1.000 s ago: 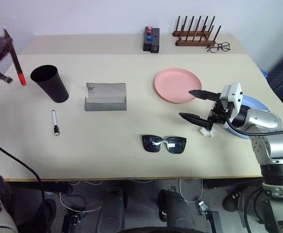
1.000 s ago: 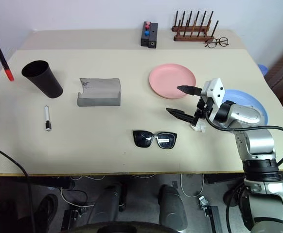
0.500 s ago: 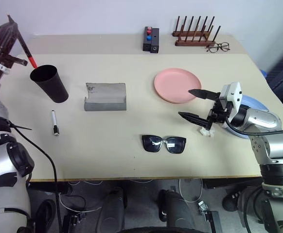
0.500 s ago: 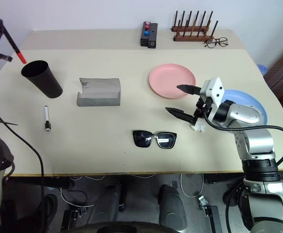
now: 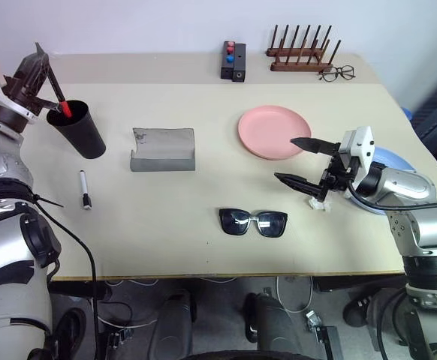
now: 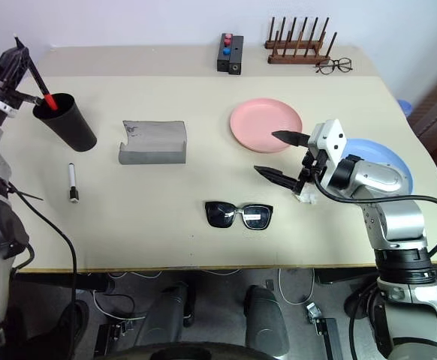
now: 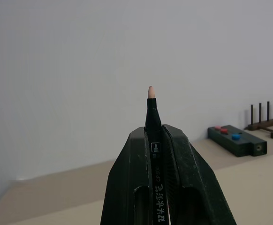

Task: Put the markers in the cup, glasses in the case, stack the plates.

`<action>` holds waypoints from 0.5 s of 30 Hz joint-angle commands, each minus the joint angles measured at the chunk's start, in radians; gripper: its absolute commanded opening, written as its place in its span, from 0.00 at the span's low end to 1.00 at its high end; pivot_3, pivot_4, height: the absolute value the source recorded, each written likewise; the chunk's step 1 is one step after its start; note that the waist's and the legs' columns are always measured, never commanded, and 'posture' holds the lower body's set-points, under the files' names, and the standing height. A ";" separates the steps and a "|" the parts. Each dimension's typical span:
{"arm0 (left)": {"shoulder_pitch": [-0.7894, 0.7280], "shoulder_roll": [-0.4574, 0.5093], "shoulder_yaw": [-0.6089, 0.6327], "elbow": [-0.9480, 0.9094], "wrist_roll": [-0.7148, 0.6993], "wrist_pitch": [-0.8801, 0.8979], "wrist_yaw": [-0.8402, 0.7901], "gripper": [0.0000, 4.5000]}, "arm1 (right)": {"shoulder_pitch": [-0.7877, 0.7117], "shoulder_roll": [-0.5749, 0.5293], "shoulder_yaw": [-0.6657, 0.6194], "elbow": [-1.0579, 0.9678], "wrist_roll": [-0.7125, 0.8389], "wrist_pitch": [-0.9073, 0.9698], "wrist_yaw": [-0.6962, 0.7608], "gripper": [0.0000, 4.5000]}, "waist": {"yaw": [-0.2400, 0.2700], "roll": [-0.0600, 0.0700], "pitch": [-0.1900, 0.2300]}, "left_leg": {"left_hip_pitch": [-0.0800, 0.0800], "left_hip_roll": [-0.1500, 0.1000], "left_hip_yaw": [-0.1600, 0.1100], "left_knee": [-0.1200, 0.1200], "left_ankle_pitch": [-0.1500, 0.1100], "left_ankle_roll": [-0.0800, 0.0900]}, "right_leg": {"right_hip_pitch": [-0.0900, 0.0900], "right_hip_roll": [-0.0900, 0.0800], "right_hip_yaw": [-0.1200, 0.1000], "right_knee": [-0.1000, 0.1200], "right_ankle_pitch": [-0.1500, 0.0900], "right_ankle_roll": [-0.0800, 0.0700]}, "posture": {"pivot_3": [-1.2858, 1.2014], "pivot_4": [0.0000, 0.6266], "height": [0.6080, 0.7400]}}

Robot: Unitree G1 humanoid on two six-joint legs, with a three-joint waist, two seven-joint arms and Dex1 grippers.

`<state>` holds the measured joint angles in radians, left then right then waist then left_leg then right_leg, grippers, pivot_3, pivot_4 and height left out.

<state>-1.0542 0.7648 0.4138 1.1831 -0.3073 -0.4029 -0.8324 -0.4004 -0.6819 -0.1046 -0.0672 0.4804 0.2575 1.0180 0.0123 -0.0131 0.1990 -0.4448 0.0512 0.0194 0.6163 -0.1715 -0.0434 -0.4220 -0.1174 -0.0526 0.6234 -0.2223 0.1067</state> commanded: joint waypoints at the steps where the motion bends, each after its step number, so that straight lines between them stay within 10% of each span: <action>1: -0.001 0.004 -0.001 -0.007 0.011 -0.038 0.017 0.01 | -0.009 -0.001 -0.050 -0.050 0.050 0.015 -0.007 1.00 | 0.000 0.000 0.000 | 0.000 0.000 0.000 0.000 0.000 0.000 | 0.000 0.000 0.000 0.000 0.000 0.000 | 0.52 0.24 1.00; 11: 0.014 -0.008 0.009 -0.003 0.004 -0.032 0.010 0.01 | -0.008 0.003 -0.091 -0.102 0.154 0.082 -0.007 1.00 | 0.000 0.000 0.000 | 0.000 0.000 0.000 0.000 0.000 0.000 | 0.000 0.000 0.000 0.000 0.000 0.000 | 0.52 0.24 1.00; 15: 0.016 -0.011 0.014 -0.004 -0.005 -0.023 -0.012 0.38 | -0.002 0.000 -0.092 -0.101 0.148 0.081 -0.005 1.00 | 0.000 0.000 0.000 | 0.000 0.000 0.000 0.000 0.000 0.000 | 0.000 0.000 0.000 0.000 0.000 0.000 | 0.52 0.24 1.00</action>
<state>-1.0329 0.7426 0.4134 1.1972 -0.2961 -0.4198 -0.8373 -0.4007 -0.6771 -0.1689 -0.1361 0.6128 0.3431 1.0141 0.0120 -0.0134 0.1988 -0.4447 0.0513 0.0194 0.6163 -0.1716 -0.0434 -0.4220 -0.1175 -0.0526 0.6237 -0.2223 0.1067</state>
